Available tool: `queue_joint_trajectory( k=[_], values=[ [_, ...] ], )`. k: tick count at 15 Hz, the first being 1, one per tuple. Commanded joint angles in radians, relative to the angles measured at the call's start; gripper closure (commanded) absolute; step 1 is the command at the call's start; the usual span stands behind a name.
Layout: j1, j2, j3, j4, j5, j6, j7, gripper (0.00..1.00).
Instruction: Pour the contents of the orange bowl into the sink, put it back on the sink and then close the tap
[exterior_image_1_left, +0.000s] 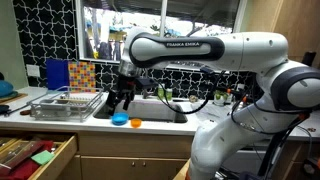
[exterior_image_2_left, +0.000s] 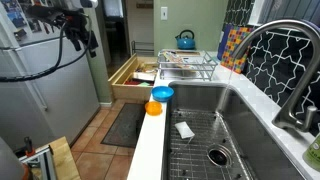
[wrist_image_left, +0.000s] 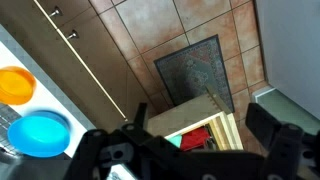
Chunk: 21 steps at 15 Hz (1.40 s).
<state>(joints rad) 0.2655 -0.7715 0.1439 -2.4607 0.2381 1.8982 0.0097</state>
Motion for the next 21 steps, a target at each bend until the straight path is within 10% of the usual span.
queue_joint_trajectory(
  k=[1,9,21],
  values=[
    [-0.012,0.000,0.009,0.004,0.007,-0.005,-0.006,0.00],
    [-0.064,0.039,-0.019,-0.013,-0.059,0.021,-0.034,0.00],
    [-0.218,0.150,-0.309,-0.148,-0.192,0.238,-0.451,0.00]
  ],
)
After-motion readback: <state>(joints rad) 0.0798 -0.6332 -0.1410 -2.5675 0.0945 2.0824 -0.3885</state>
